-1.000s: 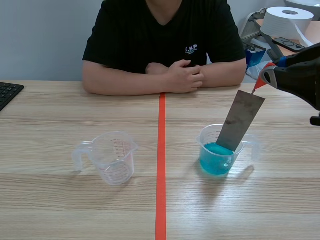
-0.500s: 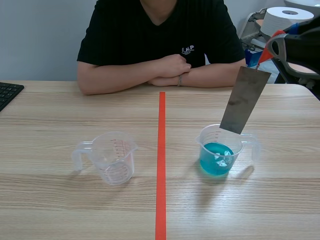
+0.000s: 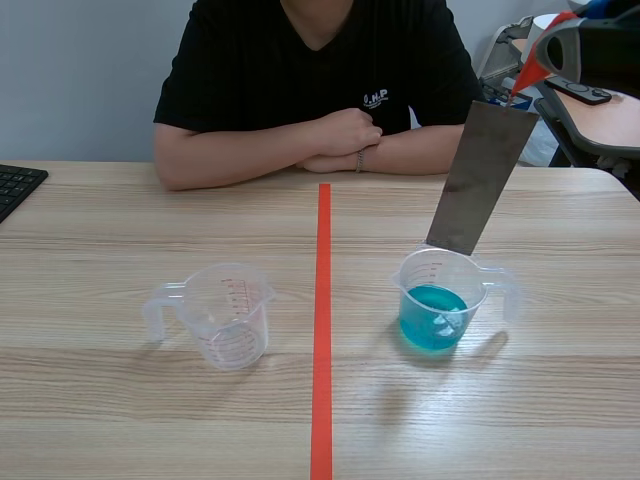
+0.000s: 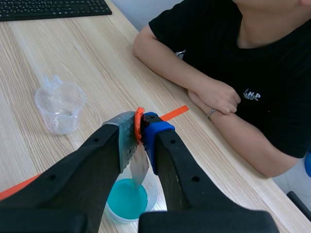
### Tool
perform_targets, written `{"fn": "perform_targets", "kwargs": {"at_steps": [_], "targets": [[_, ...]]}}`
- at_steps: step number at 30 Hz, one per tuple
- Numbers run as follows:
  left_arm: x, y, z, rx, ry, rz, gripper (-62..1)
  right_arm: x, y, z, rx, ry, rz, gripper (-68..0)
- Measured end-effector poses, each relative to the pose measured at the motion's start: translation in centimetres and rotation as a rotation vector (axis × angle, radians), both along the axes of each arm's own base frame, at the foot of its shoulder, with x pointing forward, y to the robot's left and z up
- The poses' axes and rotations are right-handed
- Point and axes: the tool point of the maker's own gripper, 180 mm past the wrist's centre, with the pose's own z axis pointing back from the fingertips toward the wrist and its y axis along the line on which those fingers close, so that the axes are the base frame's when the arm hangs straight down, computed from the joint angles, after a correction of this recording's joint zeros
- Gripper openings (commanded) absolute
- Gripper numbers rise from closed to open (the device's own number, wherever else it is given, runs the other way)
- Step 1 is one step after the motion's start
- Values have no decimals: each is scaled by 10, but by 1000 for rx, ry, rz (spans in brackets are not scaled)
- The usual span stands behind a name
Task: Do the redox reaction experiment.
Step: 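Put the plate into the left beaker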
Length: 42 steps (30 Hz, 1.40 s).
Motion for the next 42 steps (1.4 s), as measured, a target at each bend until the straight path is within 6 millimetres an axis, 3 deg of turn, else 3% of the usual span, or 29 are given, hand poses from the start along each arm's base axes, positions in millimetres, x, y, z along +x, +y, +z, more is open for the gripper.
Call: {"fn": "perform_targets", "kwargs": {"at_steps": [8,15,30,42], "targets": [[0,0,0,0,0,0,-582,9,0,24,3,-85,-3,-668],[0,0,0,0,0,0,-582,15,11,33,26,-107,9,-668],[0,0,0,0,0,0,-582,19,61,33,65,-104,111,-668],[0,0,0,0,0,0,-582,16,114,16,73,-83,179,-668]]}}
